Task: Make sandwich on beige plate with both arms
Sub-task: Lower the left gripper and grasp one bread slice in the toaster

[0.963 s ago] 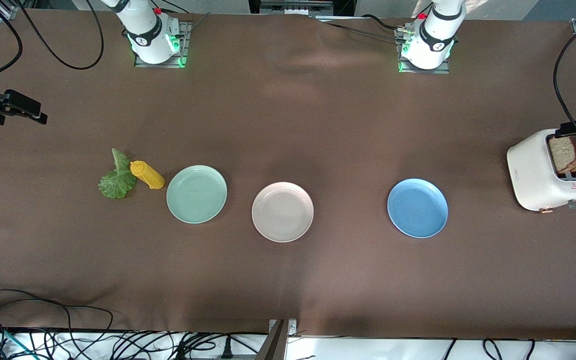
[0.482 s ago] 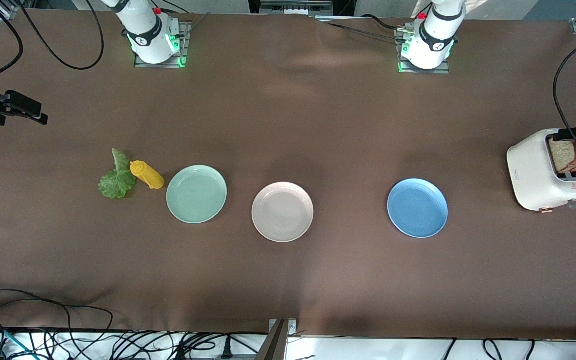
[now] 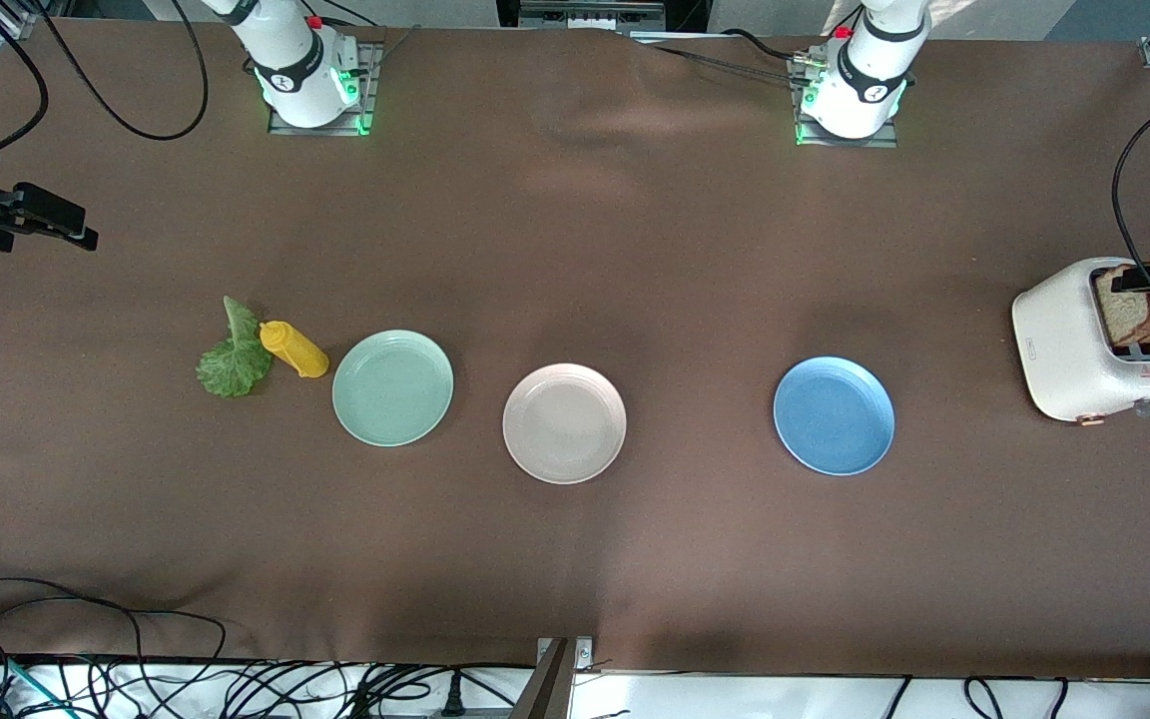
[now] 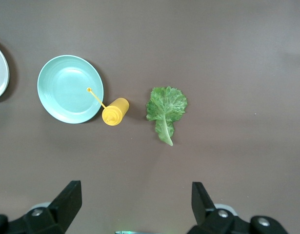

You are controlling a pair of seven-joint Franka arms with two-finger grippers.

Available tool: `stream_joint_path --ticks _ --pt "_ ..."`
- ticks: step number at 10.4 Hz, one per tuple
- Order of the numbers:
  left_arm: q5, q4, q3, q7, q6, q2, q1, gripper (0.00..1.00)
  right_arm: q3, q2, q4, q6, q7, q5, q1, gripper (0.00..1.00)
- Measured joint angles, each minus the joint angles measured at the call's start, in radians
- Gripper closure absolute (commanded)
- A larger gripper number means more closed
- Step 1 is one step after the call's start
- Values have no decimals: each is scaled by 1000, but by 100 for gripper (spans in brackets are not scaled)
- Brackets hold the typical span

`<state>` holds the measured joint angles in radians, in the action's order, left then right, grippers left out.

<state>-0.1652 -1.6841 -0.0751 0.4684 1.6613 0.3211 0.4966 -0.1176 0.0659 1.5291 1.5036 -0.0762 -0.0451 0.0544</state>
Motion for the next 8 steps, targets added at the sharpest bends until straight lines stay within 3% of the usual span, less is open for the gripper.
stream_joint_path --ticks 6,8 --pt "0 0 0 3 28 24 2 24 2 0 0 -1 0 0 19 0" --pt "0 0 0 3 35 35 12 43 3 0 0 -1 1 0 27 0"
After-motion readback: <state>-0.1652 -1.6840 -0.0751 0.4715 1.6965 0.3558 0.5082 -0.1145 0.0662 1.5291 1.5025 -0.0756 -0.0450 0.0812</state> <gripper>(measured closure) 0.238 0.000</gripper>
